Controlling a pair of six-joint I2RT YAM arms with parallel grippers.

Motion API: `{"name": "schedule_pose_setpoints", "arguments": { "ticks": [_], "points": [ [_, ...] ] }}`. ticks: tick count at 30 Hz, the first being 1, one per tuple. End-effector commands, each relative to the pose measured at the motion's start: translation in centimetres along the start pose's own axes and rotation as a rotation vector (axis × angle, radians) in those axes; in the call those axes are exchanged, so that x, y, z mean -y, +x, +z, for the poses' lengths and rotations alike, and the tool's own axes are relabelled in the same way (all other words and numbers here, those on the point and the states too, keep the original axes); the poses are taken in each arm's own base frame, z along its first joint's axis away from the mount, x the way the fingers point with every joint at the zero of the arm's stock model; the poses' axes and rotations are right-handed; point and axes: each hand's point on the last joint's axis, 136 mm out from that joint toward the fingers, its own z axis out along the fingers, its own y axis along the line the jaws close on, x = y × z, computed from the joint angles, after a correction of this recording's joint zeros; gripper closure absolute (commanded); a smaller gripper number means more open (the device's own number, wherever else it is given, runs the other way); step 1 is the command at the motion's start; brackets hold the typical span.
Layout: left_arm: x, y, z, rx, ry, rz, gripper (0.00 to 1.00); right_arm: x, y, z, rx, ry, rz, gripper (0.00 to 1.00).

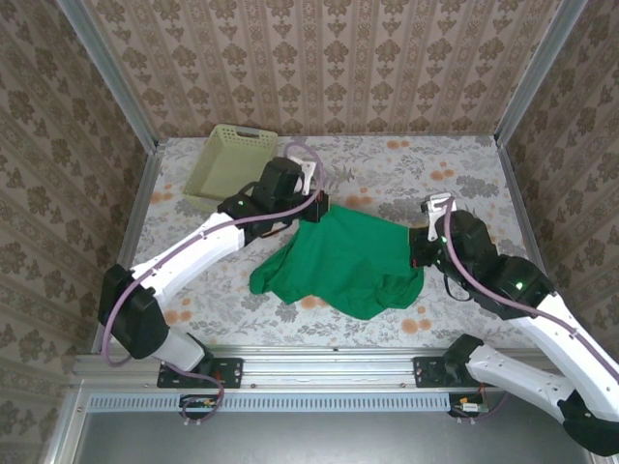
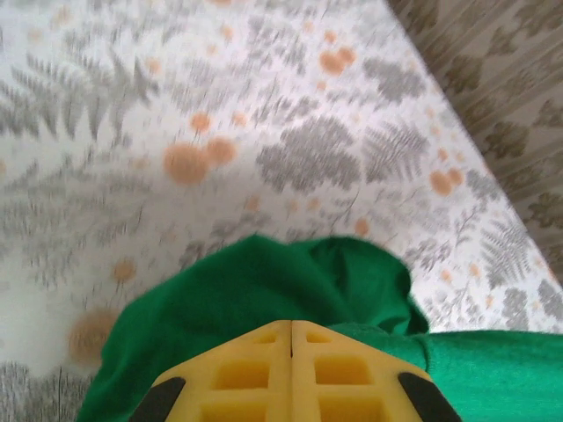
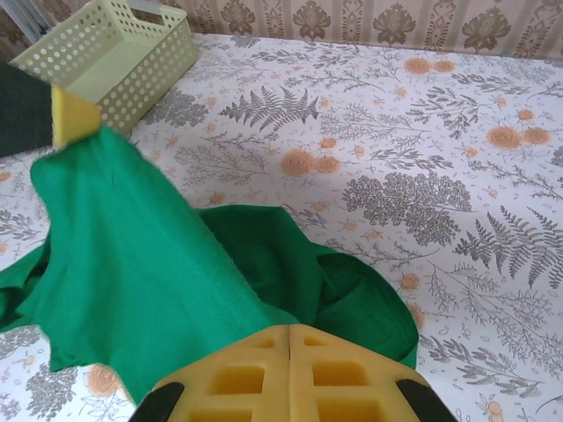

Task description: Fold the inside-out t-shirt

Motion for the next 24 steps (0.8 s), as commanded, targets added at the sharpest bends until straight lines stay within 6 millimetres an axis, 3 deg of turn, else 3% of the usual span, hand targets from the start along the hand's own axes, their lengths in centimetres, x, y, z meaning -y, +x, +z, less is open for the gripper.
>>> {"name": "schedule_pose_setpoints", "arguments": {
  "ticks": [1, 4, 7, 12, 15, 17, 20, 24],
  "points": [
    [3.2, -3.9, -3.0, 0.122, 0.034, 0.110, 1.00, 0.7, 0.4, -1.8, 0.003, -0.011, 0.042, 1.00],
    [3.7, -5.6, -4.9, 0.199, 0.025, 0.135, 1.00, 1.1, -0.2, -3.1, 0.042, -0.016, 0.066, 1.00],
    [3.5, -6.8, -6.0, 0.247, 0.012, 0.149, 1.00, 1.3, -2.3, -4.9, 0.107, -0.026, 0.086, 1.00],
    [4.4, -10.2, -5.9, 0.279, 0.051, 0.171, 1.00, 0.6, -6.2, -7.8, 0.196, -0.077, 0.092, 1.00],
    [5.1, -12.6, -5.7, 0.290, 0.070, 0.186, 1.00, -0.1, -7.2, -8.2, 0.199, -0.103, 0.084, 1.00],
    [5.9, -14.2, -5.7, 0.291, 0.087, 0.199, 1.00, -0.4, -7.2, -7.9, 0.188, -0.108, 0.083, 1.00],
    [6.4, -14.7, -6.1, 0.292, 0.093, 0.214, 1.00, -1.0, -5.7, -6.2, 0.134, -0.117, 0.079, 1.00],
    [3.9, -11.7, -6.3, 0.257, 0.039, 0.192, 1.00, -2.9, -1.8, -2.8, 0.025, -0.159, 0.074, 1.00]
  ]
}}
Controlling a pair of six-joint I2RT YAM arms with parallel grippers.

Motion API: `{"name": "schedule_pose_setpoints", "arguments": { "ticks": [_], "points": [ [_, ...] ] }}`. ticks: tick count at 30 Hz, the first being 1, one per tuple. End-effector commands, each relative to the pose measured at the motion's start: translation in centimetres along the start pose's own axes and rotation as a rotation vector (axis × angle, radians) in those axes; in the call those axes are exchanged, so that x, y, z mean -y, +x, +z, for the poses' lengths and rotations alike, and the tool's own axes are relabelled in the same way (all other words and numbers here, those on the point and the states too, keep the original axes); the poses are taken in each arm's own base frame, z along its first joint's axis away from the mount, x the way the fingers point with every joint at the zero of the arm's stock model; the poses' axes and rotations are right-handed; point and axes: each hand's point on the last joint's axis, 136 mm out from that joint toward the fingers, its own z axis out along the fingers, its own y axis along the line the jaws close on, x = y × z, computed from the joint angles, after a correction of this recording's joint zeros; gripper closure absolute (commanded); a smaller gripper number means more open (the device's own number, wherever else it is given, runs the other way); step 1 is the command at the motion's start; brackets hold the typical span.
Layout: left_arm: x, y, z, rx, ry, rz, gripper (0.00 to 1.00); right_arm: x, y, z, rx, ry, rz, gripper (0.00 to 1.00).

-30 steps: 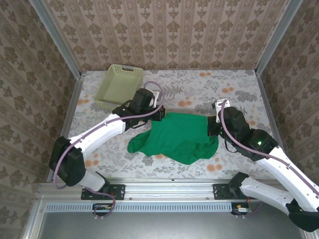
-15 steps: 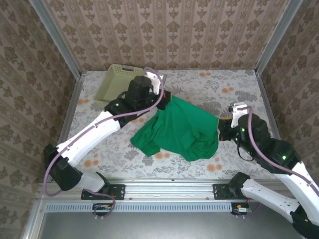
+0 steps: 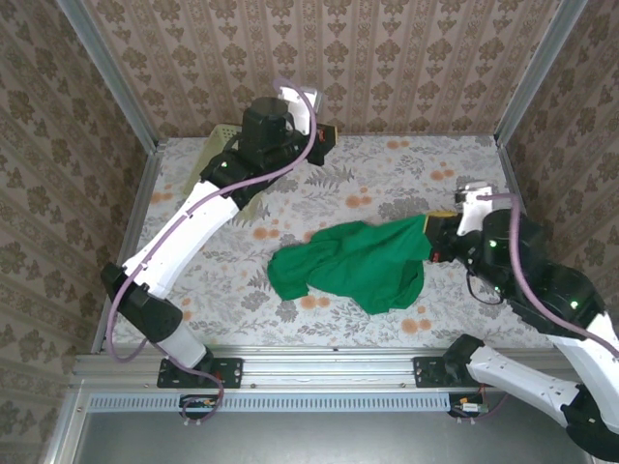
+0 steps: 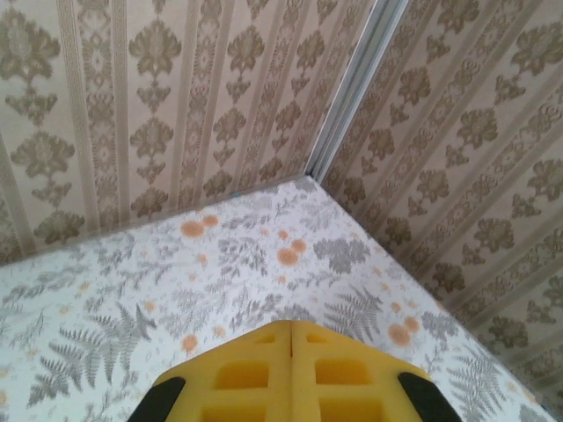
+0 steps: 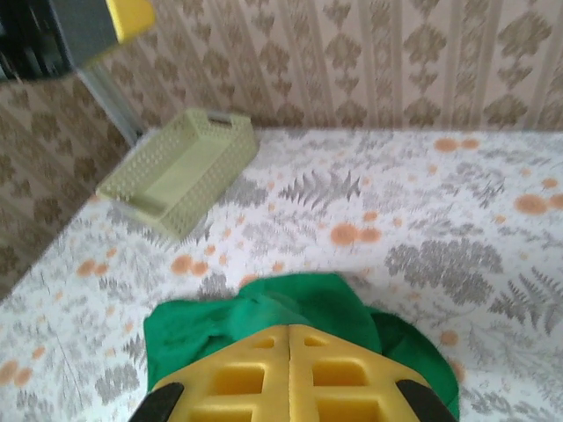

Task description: Fold the inside-out t-shirt

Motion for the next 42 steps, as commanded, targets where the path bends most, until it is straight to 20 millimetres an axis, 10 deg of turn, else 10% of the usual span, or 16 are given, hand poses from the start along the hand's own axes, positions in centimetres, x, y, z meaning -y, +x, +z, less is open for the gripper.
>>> {"name": "schedule_pose_setpoints", "arguments": {
  "ticks": [1, 10, 13, 25, 30, 34, 38, 42],
  "points": [
    [-1.8, 3.7, -1.8, -0.079, -0.051, -0.011, 1.00, -0.8, 4.6, 2.9, -0.124, -0.017, 0.006, 1.00],
    [-9.3, 26.0, -6.5, -0.583, -0.347, -0.222, 0.71, 2.5, 7.8, 4.6, -0.197, 0.170, -0.011, 1.00],
    [-10.2, 30.6, -8.4, -0.691, -0.412, -0.212, 0.54, 3.7, 8.5, 4.9, -0.213, 0.242, -0.020, 1.00],
    [-10.2, 36.8, -7.4, -0.815, -0.399, -0.112, 0.27, 4.1, 8.6, 5.7, -0.213, 0.270, -0.015, 1.00],
    [-12.4, 36.7, -6.2, -0.808, -0.509, -0.078, 0.53, 4.5, 8.3, 5.4, -0.204, 0.293, -0.014, 1.00],
    [-13.1, 33.6, -5.0, -0.754, -0.532, -0.062, 0.93, 6.3, 6.9, 4.5, -0.167, 0.376, 0.007, 1.00],
    [-13.0, 25.0, -3.5, -0.599, -0.499, -0.050, 1.00, 9.2, 3.1, 3.0, -0.096, 0.510, 0.021, 1.00],
    [-12.2, 10.6, -3.8, -0.345, -0.478, -0.003, 1.00, 12.3, -3.9, 0.5, 0.030, 0.606, 0.098, 1.00]
  ]
}}
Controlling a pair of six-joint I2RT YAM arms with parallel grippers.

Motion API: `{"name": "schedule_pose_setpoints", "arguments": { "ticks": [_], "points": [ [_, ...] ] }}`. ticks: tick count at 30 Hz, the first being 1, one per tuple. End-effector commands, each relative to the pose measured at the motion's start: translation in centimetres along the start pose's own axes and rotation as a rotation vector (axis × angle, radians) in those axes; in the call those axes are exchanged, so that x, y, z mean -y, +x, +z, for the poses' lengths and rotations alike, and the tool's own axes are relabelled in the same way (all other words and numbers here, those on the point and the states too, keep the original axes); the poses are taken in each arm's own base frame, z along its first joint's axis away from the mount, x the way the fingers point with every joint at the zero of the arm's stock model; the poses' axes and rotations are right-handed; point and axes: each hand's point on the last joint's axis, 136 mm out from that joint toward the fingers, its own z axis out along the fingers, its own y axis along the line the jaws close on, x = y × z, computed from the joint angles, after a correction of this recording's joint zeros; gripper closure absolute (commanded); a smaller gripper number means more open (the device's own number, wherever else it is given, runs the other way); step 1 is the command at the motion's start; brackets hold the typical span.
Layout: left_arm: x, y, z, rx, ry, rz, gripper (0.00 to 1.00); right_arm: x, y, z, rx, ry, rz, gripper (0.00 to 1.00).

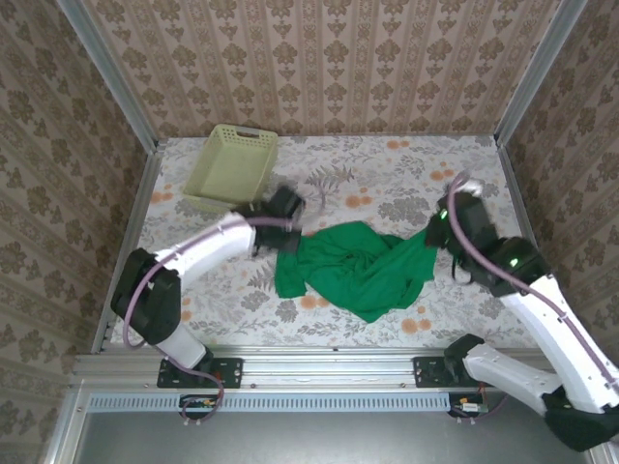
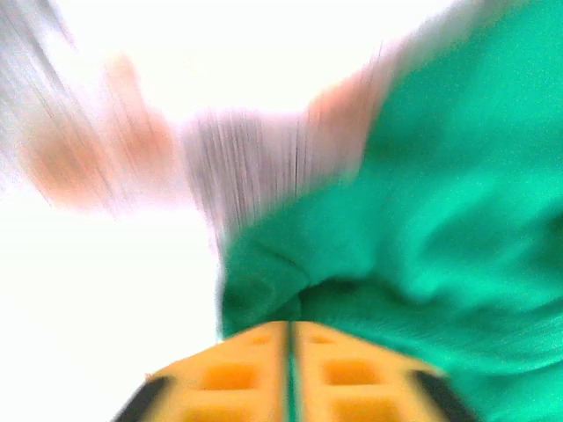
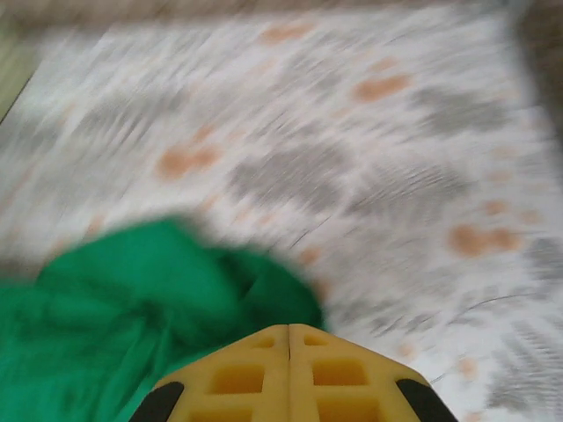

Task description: Fold the inside-out t-shirt

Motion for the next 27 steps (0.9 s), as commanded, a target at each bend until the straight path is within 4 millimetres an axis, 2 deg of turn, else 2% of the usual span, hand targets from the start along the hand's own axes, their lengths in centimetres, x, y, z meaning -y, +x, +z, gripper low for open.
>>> {"name": "schedule_pose_setpoints", "arguments": {
  "ticks": [1, 2, 4, 6, 8, 10, 12, 14, 17, 22, 27],
  "points": [
    [-1.3, -13.1, -12.8, 0.393, 0.017, -0.006, 1.00, 3.9, -7.5, -3.4, 0.172, 0.101, 0.081, 1.00],
    [-1.4, -15.2, -15.6, 0.458, 0.033, -0.013, 1.00, 4.4, -9.2, -3.9, 0.197, 0.102, 0.107, 1.00],
    [-1.2, -18.0, -20.4, 0.564, 0.065, -0.009, 1.00, 4.7, -12.4, -5.7, 0.269, 0.075, 0.137, 1.00],
    [-0.5, -19.7, -24.5, 0.655, 0.107, 0.013, 1.00, 4.3, -15.4, -8.0, 0.349, 0.031, 0.141, 1.00],
    [0.0, -20.2, -26.8, 0.698, 0.143, 0.032, 1.00, 4.0, -17.3, -10.0, 0.402, -0.005, 0.148, 1.00],
    [0.7, -19.5, -26.6, 0.671, 0.183, 0.049, 1.00, 3.4, -18.2, -11.1, 0.421, -0.046, 0.146, 1.00],
    [1.8, -18.1, -24.4, 0.610, 0.236, 0.056, 0.91, 2.7, -18.2, -11.1, 0.413, -0.089, 0.146, 1.00],
    [3.6, -16.1, -21.0, 0.545, 0.301, 0.076, 0.75, 1.8, -17.6, -10.4, 0.391, -0.134, 0.137, 1.00],
    [6.3, -13.2, -15.8, 0.457, 0.361, 0.096, 0.63, 1.1, -16.4, -9.0, 0.351, -0.156, 0.131, 1.00],
    [10.8, -9.3, -6.9, 0.294, 0.442, 0.102, 0.51, 0.8, -13.6, -7.3, 0.288, -0.179, 0.144, 1.00],
    [15.8, -6.4, 1.3, 0.148, 0.419, 0.172, 0.40, 2.2, -9.1, -4.9, 0.204, -0.106, 0.175, 1.00]
  ]
}}
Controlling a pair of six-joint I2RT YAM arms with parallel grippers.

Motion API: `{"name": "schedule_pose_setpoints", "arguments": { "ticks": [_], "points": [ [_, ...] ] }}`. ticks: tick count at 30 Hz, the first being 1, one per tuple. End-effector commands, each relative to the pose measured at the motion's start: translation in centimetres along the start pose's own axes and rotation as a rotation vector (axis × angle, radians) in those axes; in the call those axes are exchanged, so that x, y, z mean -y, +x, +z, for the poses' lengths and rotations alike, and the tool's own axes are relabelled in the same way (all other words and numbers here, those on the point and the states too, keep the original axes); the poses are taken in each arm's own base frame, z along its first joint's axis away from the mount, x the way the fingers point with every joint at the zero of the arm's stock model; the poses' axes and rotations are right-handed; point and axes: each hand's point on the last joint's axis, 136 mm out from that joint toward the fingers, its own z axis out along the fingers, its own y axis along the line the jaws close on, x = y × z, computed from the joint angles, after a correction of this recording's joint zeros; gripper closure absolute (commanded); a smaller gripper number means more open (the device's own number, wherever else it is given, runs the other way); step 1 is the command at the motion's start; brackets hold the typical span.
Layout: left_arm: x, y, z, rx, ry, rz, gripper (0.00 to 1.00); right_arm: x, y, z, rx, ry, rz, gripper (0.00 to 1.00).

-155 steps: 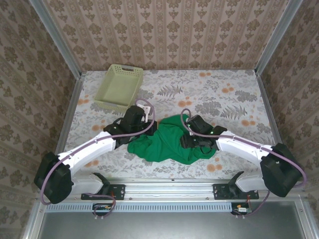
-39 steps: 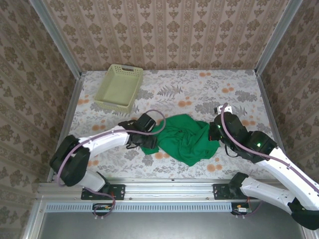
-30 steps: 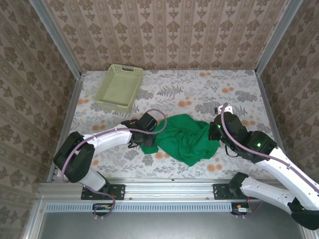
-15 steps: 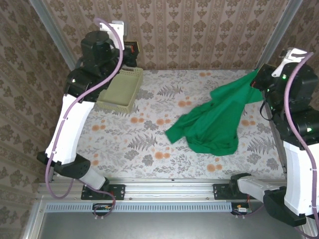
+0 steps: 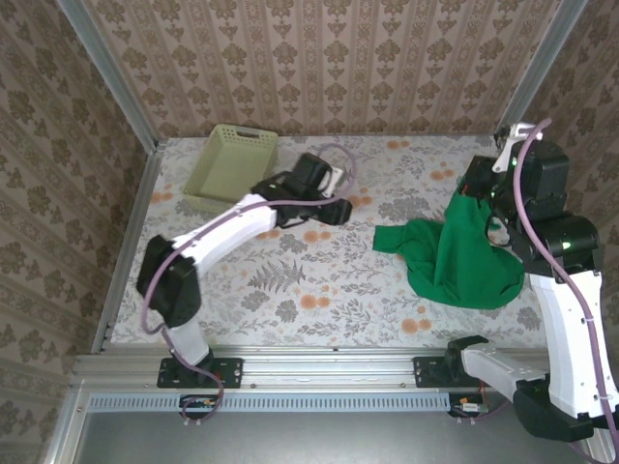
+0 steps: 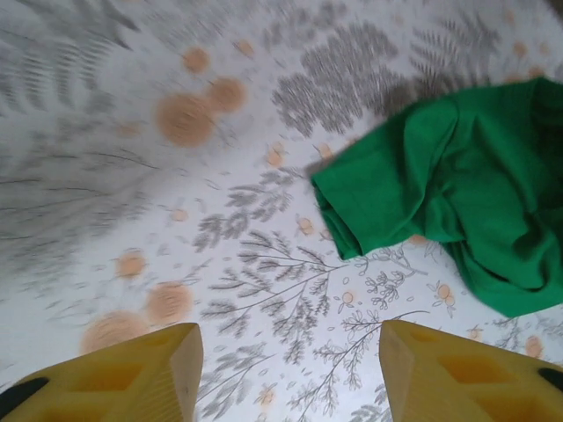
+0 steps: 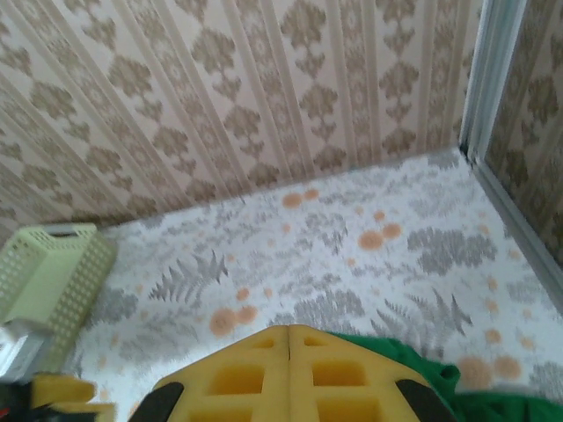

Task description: Fold the inside-out t-shirt

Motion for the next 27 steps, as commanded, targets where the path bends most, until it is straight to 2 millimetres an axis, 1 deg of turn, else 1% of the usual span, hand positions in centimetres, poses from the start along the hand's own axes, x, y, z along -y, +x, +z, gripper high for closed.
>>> {"name": "schedule_pose_setpoints", "arguments": {
  "ticks": [1, 3, 5, 9, 12, 15, 19, 24, 25, 27],
  "points": [
    [3.0, -1.5, 3.4, 0.032, 0.040, 0.037, 0.37, 1.3, 1.8, -0.6, 0.007, 0.029, 0.050, 1.00],
    [3.2, -1.1, 6.1, 0.001, 0.029, 0.046, 0.35, 2.1, 3.3, -0.4, -0.010, 0.051, 0.055, 1.00],
    [3.0, -0.9, 8.8, -0.028, 0.003, 0.048, 0.33, 2.5, 4.6, -0.4, -0.021, 0.059, 0.061, 1.00],
    [2.7, -0.2, 13.2, -0.078, -0.028, 0.035, 0.31, 3.2, 5.8, -0.7, -0.027, 0.071, 0.068, 1.00],
    [2.7, 0.2, 15.6, -0.104, -0.040, 0.031, 0.31, 3.4, 6.3, -0.8, -0.031, 0.073, 0.068, 1.00],
    [2.6, 0.9, 17.4, -0.137, -0.053, 0.028, 0.33, 3.5, 6.6, -1.0, -0.034, 0.075, 0.062, 1.00],
    [2.8, 2.3, 19.3, -0.189, -0.057, 0.030, 0.44, 3.9, 6.5, -1.5, -0.024, 0.088, 0.058, 1.00],
    [3.2, 3.9, 20.7, -0.222, -0.054, 0.034, 0.60, 4.5, 6.3, -2.0, -0.011, 0.116, 0.056, 1.00],
    [3.1, 4.1, 20.8, -0.226, -0.062, 0.039, 0.65, 4.5, 6.3, -2.0, -0.011, 0.120, 0.057, 1.00],
    [2.8, 4.2, 20.7, -0.229, -0.082, 0.044, 0.76, 4.7, 6.1, -2.2, -0.002, 0.128, 0.061, 1.00]
  ]
}}
